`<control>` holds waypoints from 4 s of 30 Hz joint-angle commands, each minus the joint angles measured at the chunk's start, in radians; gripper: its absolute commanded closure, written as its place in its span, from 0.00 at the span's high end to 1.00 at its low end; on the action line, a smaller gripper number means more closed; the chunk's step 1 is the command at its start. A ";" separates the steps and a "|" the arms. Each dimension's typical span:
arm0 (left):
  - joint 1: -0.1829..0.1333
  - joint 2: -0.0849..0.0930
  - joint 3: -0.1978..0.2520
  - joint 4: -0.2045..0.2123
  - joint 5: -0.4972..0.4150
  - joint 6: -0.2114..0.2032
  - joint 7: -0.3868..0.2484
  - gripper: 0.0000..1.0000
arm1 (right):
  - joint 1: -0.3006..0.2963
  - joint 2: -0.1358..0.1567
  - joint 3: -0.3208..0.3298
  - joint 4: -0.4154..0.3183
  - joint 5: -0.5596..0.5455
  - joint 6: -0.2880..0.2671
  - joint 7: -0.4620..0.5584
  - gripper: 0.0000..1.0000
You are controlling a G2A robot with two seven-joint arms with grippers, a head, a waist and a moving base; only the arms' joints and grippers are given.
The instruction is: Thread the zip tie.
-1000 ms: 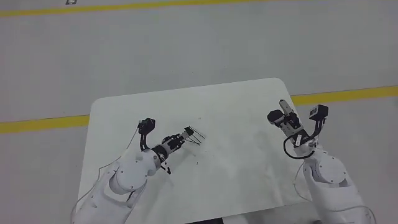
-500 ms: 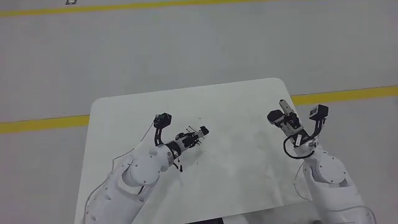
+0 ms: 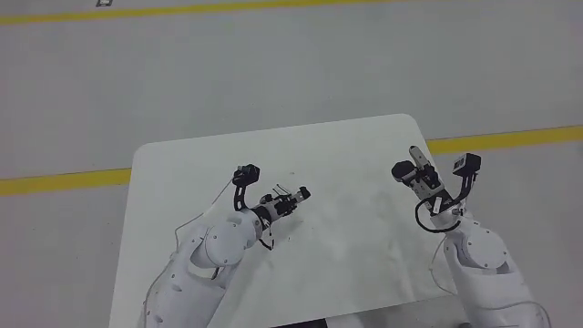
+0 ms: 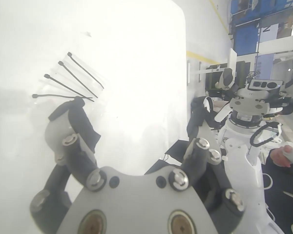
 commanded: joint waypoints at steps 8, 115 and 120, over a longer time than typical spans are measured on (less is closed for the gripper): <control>0.008 0.003 0.003 -0.002 0.042 0.000 0.024 1.00 | 0.000 0.000 0.000 0.000 0.000 0.000 0.000 1.00; 0.082 -0.243 -0.170 0.157 0.718 0.000 -0.299 0.33 | 0.000 0.000 0.000 0.000 0.000 0.000 0.000 1.00; 0.073 -0.247 -0.166 0.174 0.724 0.000 -0.307 0.21 | 0.000 0.000 0.000 0.000 0.000 0.000 0.000 1.00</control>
